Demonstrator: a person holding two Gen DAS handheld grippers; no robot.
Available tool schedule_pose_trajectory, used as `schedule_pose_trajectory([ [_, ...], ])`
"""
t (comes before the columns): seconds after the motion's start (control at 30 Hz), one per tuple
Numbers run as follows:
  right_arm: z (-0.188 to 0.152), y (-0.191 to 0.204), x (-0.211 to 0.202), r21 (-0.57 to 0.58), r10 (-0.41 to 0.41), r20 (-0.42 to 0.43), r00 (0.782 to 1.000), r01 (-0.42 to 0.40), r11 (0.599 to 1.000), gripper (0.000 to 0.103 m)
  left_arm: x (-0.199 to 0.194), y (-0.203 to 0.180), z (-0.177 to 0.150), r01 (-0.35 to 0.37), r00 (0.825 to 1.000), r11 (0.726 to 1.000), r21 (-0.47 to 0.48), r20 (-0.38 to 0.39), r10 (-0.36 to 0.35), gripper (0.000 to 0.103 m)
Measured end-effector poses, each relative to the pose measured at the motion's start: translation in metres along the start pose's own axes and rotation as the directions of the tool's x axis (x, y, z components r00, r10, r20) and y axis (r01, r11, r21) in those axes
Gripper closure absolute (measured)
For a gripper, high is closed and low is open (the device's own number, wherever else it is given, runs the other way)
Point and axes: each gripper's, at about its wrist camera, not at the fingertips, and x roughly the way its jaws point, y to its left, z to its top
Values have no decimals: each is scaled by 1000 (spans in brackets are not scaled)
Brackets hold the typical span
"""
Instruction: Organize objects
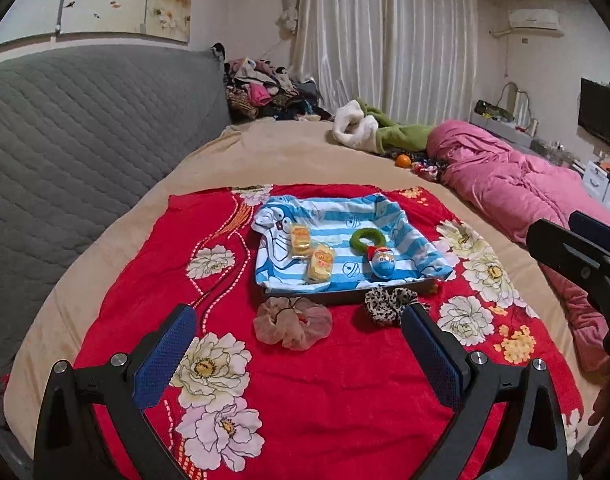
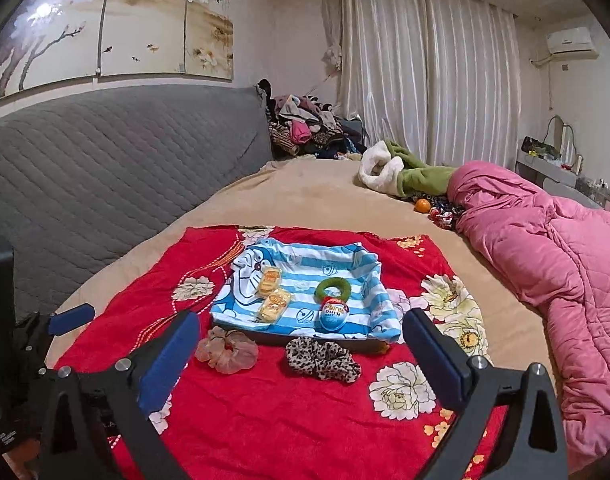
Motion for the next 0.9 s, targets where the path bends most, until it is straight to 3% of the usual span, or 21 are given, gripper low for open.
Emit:
schedule_pose_trajectory([
  [0.6, -20, 1, -31, 13, -2, 21, 1000, 1, 1000, 1, -38, 2, -12, 4, 999, 1000, -1, 48, -4, 1],
  [0.9, -48, -8, -14, 15, -26, -31, 999, 26, 1000, 1, -11, 7, -36, 4, 1000, 1000, -11, 20, -3, 1],
])
